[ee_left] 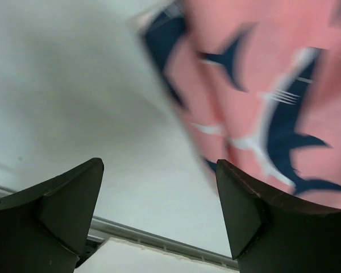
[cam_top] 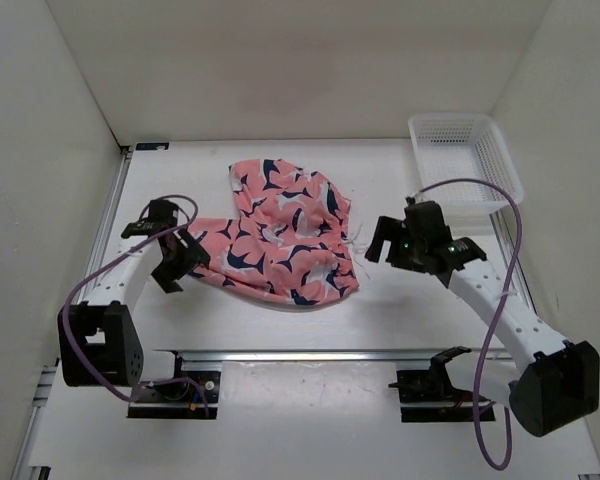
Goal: Fold and stack the shorts
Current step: Move the shorts to the center of the board, then flatten the shorts out
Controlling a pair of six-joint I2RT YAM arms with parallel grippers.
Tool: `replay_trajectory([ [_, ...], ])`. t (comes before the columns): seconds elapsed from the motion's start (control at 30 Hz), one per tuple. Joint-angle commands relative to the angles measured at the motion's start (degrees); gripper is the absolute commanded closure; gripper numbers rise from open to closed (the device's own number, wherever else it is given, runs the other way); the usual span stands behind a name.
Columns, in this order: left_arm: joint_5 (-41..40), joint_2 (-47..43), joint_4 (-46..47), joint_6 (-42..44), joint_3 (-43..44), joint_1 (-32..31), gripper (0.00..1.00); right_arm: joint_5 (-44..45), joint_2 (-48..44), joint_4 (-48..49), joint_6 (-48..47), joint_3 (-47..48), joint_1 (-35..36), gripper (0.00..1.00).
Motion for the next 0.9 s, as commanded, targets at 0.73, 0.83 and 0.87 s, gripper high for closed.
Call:
replay_trajectory([
  [0.73, 7.88, 15.91, 8.92, -0.74, 2.43, 6.67, 0.90, -9.53, 22.19, 19.55, 19.73, -7.96, 6.22, 0.69],
  [0.83, 7.35, 15.91, 8.92, -0.74, 3.74, 6.67, 0.90, -4.15, 26.14, 16.38, 16.13, -0.06, 6.22, 0.97],
  [0.87, 6.75, 15.91, 8.40, -0.74, 3.75, 6.67, 0.90, -4.14, 27.37, 14.02, 14.55, 4.57, 6.22, 1.00],
])
